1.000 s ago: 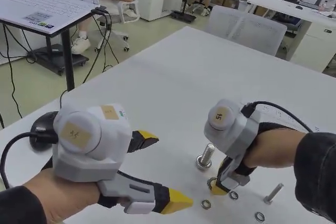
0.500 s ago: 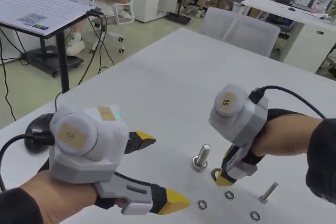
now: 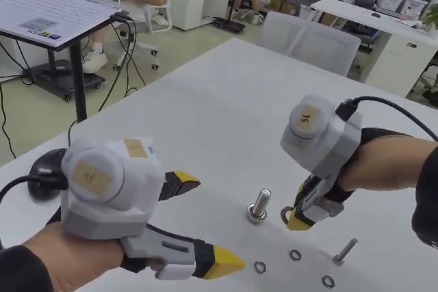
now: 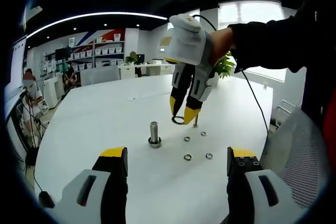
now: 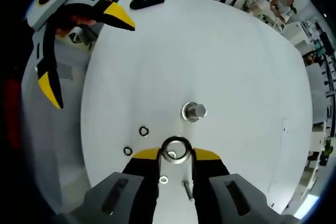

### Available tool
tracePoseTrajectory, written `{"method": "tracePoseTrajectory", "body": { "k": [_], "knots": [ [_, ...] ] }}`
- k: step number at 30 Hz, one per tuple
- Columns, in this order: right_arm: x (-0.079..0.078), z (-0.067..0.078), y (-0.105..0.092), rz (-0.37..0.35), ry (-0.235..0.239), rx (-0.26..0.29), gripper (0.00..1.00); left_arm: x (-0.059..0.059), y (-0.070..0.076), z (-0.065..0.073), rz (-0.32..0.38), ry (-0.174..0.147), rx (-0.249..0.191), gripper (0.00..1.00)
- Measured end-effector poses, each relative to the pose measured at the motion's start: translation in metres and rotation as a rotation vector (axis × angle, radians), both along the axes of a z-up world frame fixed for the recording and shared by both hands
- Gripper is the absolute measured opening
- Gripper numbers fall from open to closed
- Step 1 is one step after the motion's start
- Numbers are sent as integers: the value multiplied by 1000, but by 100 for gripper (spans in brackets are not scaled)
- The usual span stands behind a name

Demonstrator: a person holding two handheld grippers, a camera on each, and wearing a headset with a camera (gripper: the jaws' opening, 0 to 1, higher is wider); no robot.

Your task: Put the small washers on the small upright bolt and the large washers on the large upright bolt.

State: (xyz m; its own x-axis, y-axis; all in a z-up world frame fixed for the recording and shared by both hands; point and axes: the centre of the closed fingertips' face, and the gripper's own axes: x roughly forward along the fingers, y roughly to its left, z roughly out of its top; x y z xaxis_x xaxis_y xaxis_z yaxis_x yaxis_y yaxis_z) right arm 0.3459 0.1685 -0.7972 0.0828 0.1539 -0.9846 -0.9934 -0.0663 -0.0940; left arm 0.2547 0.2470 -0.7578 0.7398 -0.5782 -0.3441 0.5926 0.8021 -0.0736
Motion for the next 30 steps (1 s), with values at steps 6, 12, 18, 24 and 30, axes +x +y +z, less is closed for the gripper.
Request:
{"method": "tracePoseTrajectory", "body": {
  "k": [6, 12, 18, 24, 30],
  "knots": [
    [6, 9, 11, 13, -23, 18, 24, -1, -1, -1, -5, 3, 4, 77],
    [12, 11, 23, 28, -25, 20, 24, -1, 0, -1, -4, 3, 3, 77],
    [17, 11, 33, 45, -29, 21, 24, 0, 1, -1, 1, 3, -4, 77],
    [22, 9, 40, 52, -29, 21, 24, -1, 1, -2, 2, 7, 0, 77],
    [25, 2, 45, 58, -17, 17, 24, -1, 1, -2, 6, 11, 0, 77]
  ]
}}
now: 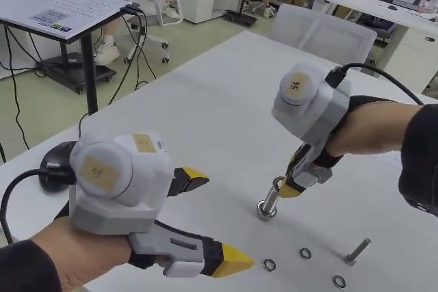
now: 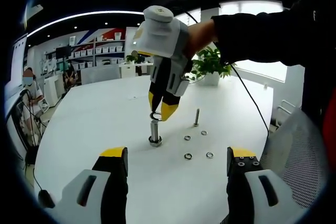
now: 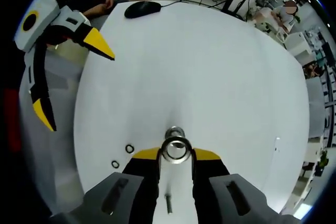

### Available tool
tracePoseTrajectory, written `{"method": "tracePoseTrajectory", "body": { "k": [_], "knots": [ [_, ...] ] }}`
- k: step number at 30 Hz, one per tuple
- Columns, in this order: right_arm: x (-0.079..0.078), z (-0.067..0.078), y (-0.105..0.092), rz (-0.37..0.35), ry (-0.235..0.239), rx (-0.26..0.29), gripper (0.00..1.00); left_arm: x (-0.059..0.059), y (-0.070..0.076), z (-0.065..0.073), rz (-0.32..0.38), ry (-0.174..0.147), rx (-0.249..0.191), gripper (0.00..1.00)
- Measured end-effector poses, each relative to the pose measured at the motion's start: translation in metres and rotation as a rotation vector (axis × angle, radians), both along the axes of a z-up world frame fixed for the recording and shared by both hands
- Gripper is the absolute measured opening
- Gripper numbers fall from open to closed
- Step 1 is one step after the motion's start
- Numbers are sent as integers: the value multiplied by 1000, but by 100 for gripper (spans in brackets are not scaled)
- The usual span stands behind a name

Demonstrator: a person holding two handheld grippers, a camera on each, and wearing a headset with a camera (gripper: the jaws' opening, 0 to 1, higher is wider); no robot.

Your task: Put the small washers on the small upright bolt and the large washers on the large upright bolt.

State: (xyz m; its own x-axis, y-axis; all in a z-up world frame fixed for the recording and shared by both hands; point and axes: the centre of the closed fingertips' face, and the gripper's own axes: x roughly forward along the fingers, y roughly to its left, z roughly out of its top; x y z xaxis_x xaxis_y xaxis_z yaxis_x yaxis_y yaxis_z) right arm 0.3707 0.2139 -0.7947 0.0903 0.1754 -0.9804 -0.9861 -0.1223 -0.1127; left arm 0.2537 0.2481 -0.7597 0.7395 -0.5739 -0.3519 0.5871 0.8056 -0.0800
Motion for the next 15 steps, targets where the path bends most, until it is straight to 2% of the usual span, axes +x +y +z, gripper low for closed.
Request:
{"method": "tracePoseTrajectory", "body": {
  "k": [6, 15],
  "knots": [
    [2, -8, 0, 2, 12, -11, 24, 1, 1, 0, 3, 3, 0, 77],
    [1, -12, 1, 4, 17, -16, 24, 2, 1, -1, 3, 8, 0, 77]
  ]
}}
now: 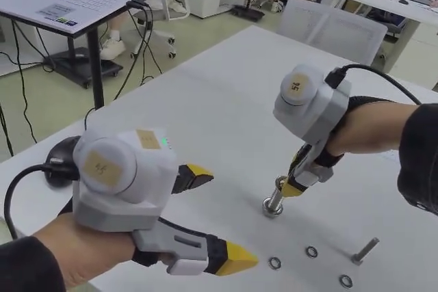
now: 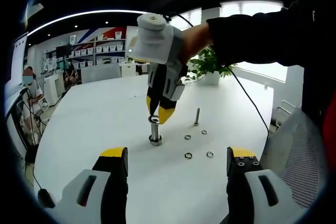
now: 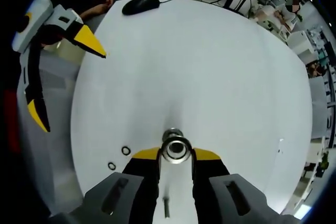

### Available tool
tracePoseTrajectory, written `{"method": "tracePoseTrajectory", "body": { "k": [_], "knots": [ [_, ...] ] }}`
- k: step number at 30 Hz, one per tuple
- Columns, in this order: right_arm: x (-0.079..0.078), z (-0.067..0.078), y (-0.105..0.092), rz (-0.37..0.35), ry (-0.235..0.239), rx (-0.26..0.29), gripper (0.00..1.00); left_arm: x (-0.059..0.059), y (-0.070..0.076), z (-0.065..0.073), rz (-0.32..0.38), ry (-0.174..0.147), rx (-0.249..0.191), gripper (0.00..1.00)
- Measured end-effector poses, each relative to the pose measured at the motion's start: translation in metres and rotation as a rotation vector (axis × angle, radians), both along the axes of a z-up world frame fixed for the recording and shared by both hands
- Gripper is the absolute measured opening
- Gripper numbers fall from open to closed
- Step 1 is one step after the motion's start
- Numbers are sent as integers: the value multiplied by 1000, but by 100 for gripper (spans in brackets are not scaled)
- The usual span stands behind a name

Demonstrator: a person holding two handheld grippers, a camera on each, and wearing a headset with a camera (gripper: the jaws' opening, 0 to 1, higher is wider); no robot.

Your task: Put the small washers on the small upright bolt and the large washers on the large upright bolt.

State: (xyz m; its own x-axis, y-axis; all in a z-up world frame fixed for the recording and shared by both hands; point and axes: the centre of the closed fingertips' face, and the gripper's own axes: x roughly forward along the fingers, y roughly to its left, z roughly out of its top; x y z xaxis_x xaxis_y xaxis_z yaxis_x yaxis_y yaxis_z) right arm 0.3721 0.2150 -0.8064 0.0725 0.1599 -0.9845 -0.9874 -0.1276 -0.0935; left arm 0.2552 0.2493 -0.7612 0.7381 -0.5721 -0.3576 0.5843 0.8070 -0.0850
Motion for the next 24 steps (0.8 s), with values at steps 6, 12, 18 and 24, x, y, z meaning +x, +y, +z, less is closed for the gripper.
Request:
{"method": "tracePoseTrajectory", "body": {
  "k": [6, 12, 18, 24],
  "knots": [
    [0, -3, 0, -1, 6, -4, 24, 0, 1, 0, 3, 1, -2, 77],
    [2, -6, 2, -1, 13, -5, 24, 0, 2, -1, 4, 4, 0, 76],
    [2, -9, 3, -1, 21, -7, 24, 1, 2, -1, 4, 6, -3, 76],
    [3, -13, 3, -2, 25, -15, 24, 1, 2, -1, 5, 8, -4, 76]
  ]
}}
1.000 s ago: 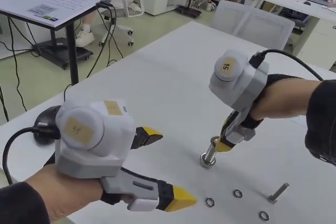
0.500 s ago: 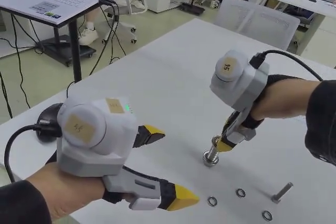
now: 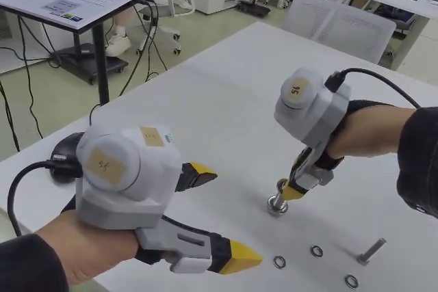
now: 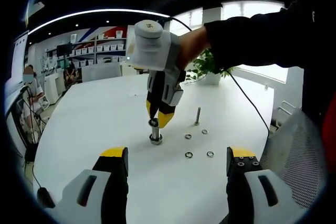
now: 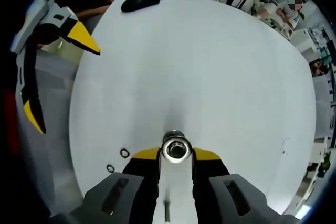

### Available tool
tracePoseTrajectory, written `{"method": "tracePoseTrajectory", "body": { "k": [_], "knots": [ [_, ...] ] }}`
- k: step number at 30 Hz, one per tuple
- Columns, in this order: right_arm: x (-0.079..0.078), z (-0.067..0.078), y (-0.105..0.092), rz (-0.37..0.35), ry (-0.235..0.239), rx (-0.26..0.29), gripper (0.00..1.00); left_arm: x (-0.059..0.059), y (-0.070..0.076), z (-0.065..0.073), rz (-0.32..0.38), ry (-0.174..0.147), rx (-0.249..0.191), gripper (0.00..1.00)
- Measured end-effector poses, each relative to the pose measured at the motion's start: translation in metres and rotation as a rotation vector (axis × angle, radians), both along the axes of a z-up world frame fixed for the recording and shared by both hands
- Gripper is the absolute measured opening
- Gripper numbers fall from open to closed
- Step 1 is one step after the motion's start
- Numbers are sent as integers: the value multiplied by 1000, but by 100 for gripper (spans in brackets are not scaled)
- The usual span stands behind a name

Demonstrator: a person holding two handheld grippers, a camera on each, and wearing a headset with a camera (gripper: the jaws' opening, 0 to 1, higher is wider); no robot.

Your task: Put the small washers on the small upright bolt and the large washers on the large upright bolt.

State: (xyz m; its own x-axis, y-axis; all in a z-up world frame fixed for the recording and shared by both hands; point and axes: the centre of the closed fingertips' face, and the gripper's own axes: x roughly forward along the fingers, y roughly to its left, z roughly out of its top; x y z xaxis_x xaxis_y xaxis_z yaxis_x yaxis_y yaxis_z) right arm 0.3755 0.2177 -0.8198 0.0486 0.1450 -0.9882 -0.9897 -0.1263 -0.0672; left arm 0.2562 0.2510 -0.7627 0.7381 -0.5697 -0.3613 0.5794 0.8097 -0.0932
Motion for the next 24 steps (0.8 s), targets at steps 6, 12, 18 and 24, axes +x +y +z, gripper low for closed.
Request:
{"method": "tracePoseTrajectory", "body": {
  "k": [6, 12, 18, 24],
  "knots": [
    [-2, -3, 0, 4, 6, -6, 24, 0, 0, -1, 2, 4, 0, 76],
    [-3, -11, -2, 3, 14, -17, 24, 1, 0, -1, 4, 6, -1, 76],
    [1, -22, -2, -2, 25, -18, 24, 1, 0, -1, 6, 7, -2, 76],
    [4, -32, -3, -12, 31, -24, 24, 1, 0, -2, 5, 9, -1, 76]
  ]
}}
